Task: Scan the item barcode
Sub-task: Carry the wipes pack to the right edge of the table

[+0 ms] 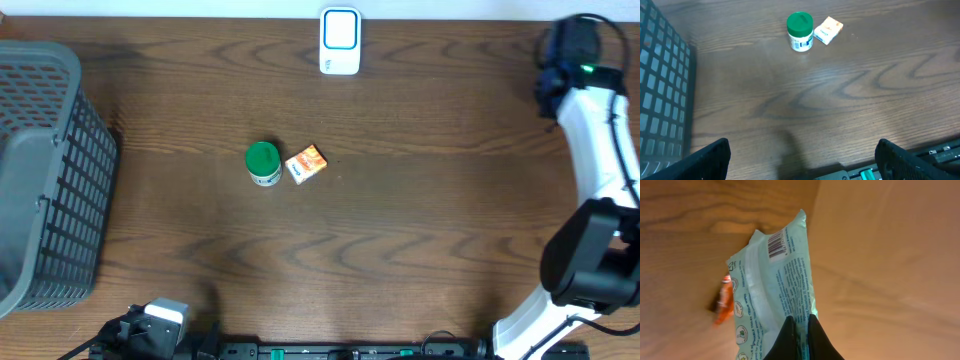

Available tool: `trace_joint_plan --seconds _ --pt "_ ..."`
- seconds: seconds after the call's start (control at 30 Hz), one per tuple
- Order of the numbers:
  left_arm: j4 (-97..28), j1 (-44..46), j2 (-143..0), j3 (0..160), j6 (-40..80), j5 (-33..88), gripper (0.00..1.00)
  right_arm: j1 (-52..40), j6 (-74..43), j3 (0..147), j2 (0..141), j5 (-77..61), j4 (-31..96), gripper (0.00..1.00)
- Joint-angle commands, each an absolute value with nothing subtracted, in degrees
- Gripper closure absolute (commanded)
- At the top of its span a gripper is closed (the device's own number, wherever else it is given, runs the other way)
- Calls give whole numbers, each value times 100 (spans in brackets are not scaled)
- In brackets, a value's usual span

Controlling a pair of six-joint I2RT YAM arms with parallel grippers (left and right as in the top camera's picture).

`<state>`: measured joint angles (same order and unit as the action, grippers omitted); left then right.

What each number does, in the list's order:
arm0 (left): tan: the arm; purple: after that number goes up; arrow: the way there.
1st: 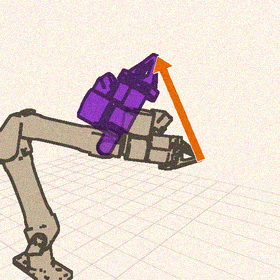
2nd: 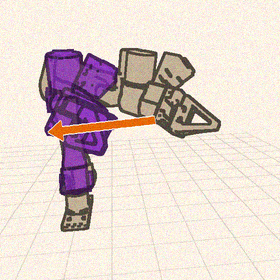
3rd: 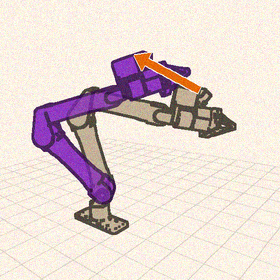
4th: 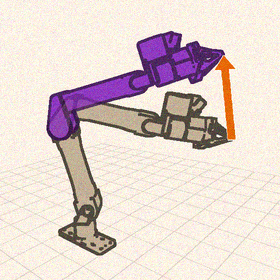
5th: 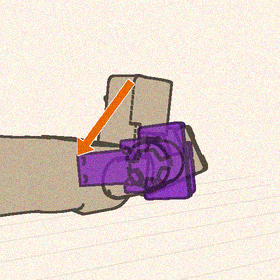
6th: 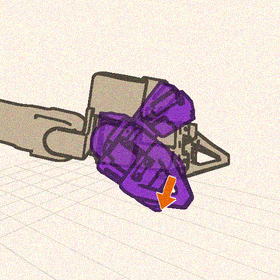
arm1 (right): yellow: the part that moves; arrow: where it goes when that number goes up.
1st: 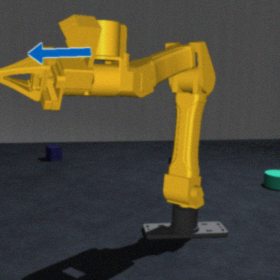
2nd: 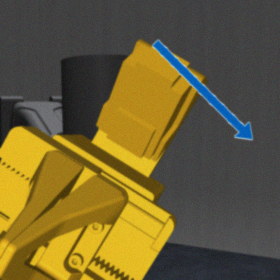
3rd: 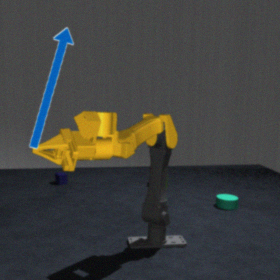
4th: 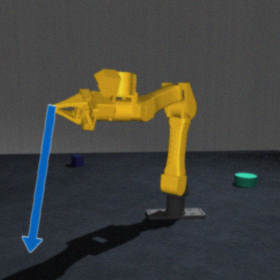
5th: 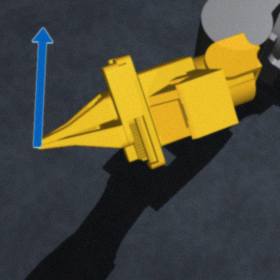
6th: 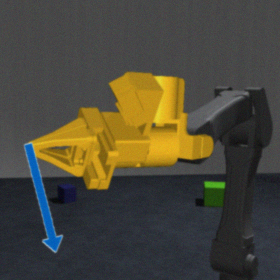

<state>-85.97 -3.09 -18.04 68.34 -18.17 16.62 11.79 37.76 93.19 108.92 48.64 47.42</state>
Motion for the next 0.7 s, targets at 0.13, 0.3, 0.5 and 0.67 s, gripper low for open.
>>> trace_joint_plan --seconds 0.13,0.3,0.5,0.67 --pt "-8602 -276 -1774 6862 -1791 1732 7 2178 2755 8414 10943 3413 3975 99" --pt "-8602 -276 -1774 6862 -1791 1732 7 2458 2049 8014 10943 2757 3664 46" --pt "-8600 -276 -1774 6862 -1791 1732 7 2259 1525 8433 10641 2519 3887 1" --pt "-8602 -276 -1774 6862 -1791 1732 7 1568 469 9196 9985 493 4543 1"
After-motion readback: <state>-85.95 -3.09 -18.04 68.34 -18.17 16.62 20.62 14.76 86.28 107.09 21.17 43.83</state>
